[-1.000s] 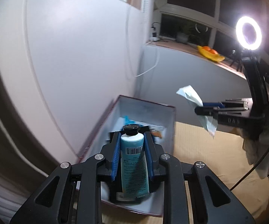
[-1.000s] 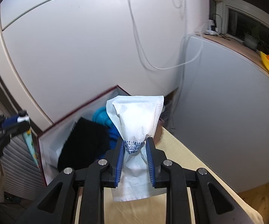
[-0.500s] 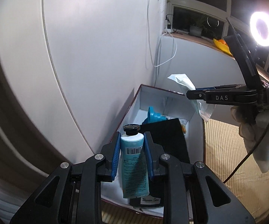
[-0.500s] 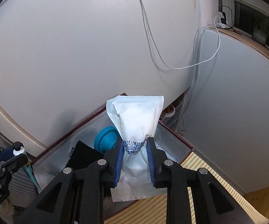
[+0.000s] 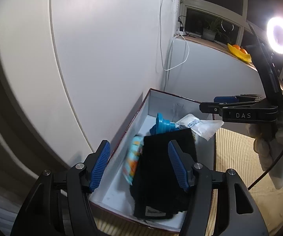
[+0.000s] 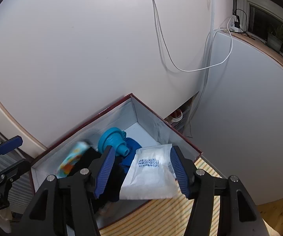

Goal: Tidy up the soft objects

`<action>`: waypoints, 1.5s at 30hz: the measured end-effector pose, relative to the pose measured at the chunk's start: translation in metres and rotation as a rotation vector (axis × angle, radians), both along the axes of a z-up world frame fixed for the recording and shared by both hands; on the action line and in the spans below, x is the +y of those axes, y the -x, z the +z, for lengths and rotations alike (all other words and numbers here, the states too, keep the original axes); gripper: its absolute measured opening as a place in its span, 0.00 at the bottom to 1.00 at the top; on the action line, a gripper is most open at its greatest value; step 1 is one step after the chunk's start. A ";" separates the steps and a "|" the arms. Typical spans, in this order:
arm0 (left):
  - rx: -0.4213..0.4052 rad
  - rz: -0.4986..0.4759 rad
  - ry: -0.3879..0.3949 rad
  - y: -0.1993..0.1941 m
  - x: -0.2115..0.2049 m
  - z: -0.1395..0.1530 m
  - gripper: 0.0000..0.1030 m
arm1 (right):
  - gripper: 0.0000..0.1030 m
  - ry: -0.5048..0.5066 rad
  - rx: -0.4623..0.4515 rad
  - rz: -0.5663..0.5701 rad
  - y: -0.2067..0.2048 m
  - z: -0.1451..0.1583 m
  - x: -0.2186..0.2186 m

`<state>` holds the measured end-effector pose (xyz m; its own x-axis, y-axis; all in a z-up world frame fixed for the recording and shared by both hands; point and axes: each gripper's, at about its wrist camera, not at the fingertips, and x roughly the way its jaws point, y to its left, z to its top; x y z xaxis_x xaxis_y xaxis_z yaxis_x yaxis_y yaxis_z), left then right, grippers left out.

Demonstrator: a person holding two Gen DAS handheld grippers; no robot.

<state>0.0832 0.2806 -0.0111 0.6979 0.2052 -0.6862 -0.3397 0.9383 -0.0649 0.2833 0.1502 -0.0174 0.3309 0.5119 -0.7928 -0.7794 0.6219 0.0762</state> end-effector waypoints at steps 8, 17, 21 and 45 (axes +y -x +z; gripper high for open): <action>0.002 -0.032 -0.005 0.007 -0.021 0.002 0.59 | 0.54 -0.019 -0.003 -0.001 0.019 0.012 -0.017; -0.008 -0.047 -0.004 0.024 -0.042 0.006 0.59 | 0.55 -0.029 -0.034 -0.012 0.052 0.025 -0.050; -0.016 -0.049 -0.001 0.035 -0.051 0.008 0.59 | 0.56 -0.017 -0.065 -0.023 0.064 0.028 -0.066; -0.136 0.019 -0.080 0.118 -0.101 0.010 0.73 | 0.74 -0.123 -0.224 -0.102 0.189 0.023 -0.145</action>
